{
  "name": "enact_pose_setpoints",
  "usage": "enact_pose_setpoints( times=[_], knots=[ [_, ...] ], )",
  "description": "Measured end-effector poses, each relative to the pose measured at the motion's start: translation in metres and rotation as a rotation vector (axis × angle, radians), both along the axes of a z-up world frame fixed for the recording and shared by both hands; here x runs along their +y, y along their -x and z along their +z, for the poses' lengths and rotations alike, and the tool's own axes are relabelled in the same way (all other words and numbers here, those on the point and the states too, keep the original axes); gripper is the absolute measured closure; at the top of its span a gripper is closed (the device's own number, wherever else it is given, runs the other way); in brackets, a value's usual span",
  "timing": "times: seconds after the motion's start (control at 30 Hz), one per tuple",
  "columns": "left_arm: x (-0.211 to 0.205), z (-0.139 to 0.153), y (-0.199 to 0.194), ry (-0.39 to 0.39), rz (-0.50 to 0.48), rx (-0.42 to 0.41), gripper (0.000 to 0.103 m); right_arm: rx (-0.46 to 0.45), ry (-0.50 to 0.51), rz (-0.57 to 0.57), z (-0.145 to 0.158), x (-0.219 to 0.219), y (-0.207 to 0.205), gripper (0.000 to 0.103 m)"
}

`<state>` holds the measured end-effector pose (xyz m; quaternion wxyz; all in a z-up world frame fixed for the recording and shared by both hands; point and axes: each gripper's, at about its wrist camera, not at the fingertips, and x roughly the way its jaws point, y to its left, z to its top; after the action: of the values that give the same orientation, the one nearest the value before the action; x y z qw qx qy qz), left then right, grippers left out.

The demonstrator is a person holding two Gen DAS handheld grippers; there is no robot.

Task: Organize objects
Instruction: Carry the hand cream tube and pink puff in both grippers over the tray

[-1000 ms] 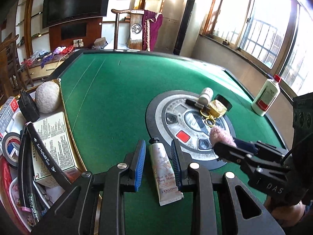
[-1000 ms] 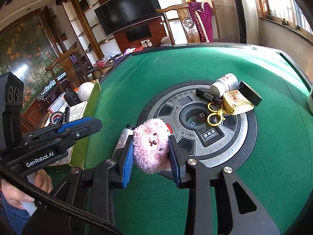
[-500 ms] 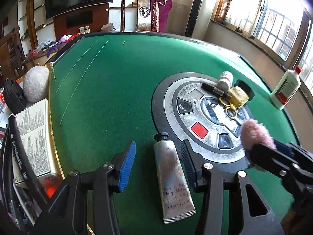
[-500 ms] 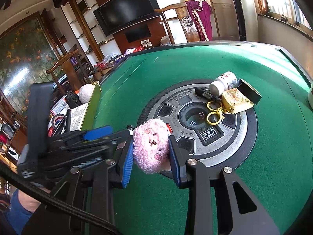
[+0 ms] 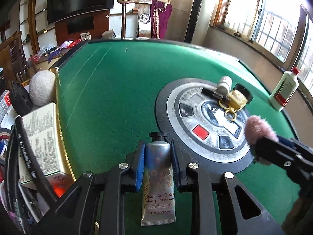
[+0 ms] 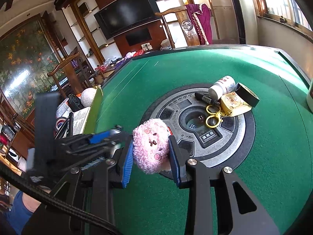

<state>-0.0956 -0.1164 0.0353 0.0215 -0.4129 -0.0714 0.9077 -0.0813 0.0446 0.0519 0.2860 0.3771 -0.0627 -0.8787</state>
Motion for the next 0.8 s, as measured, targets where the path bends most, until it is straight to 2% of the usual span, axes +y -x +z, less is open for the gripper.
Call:
enact_pose_setpoints(
  times=[0.37,0.6,0.8],
  knots=[
    [-0.019,0.033,-0.009,-0.085,0.021,0.1,0.082,0.024,0.0,0.014,0.002,-0.007,-0.005,0.072],
    [-0.027,0.038,-0.009,-0.106,0.04,0.124,0.082,0.044,-0.001,0.025,0.006,-0.011,-0.01,0.072],
    [-0.046,0.06,-0.022,-0.119,0.079,0.184,0.082,0.058,-0.007,0.055,0.008,-0.023,-0.019,0.072]
  ],
)
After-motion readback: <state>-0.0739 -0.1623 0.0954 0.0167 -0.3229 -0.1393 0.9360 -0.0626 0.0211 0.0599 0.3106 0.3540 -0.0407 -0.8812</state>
